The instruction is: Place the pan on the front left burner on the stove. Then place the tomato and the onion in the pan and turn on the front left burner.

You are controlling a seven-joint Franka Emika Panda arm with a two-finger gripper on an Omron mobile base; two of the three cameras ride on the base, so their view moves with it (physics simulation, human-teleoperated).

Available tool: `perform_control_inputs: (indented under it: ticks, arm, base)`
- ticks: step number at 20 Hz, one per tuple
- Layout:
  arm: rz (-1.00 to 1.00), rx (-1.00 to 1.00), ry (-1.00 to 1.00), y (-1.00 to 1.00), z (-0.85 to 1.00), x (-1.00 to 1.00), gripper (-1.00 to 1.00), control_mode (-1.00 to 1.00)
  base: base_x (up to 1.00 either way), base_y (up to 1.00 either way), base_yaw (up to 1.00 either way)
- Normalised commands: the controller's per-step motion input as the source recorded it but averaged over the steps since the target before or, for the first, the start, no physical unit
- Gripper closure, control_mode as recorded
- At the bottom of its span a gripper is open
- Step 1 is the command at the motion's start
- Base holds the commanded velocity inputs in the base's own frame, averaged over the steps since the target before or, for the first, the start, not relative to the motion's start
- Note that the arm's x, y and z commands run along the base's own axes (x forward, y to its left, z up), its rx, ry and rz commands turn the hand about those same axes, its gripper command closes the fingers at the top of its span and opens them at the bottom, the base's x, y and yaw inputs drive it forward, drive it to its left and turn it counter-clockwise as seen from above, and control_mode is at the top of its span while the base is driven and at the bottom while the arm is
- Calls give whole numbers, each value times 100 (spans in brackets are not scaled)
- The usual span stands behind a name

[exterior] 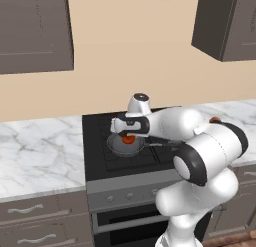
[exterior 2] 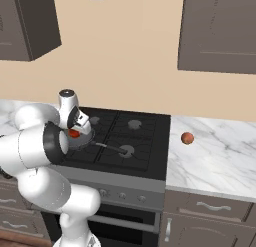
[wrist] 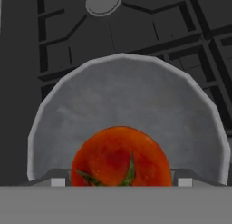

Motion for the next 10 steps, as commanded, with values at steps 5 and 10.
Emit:
perform_control_inputs:
  ticks: [5, 10]
  arm:
    - [0, 0, 0, 0, -13, 8, 100, -100]
    - [0, 0, 0, 0, -18, 9, 100, -100]
  base:
    - [0, 0, 0]
    - [0, 0, 0]
